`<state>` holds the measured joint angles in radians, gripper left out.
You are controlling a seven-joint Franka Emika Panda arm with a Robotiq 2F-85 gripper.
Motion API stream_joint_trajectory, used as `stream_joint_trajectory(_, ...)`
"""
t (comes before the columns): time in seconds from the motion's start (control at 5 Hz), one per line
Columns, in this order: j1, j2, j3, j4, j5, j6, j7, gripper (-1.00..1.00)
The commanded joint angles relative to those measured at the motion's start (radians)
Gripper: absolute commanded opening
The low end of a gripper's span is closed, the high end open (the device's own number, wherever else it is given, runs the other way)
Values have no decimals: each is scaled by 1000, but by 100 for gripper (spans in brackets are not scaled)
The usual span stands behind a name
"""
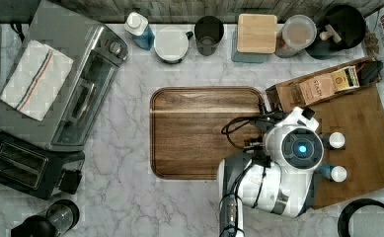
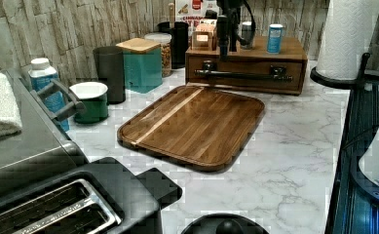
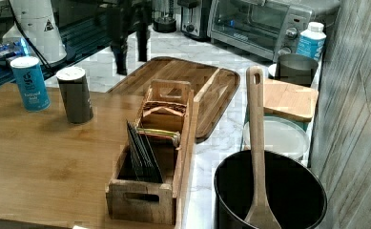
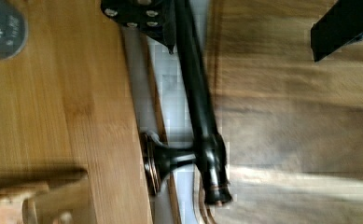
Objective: Open the drawer.
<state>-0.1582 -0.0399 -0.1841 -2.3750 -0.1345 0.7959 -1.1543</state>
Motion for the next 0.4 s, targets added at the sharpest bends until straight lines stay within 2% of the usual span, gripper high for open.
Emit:
stream_joint_trajectory(0.2, -10, -143, -17, -114, -103, 191, -119, 100)
stream_joint_trajectory(0.4, -15, -110, -28, -110, -117, 225, -139, 100)
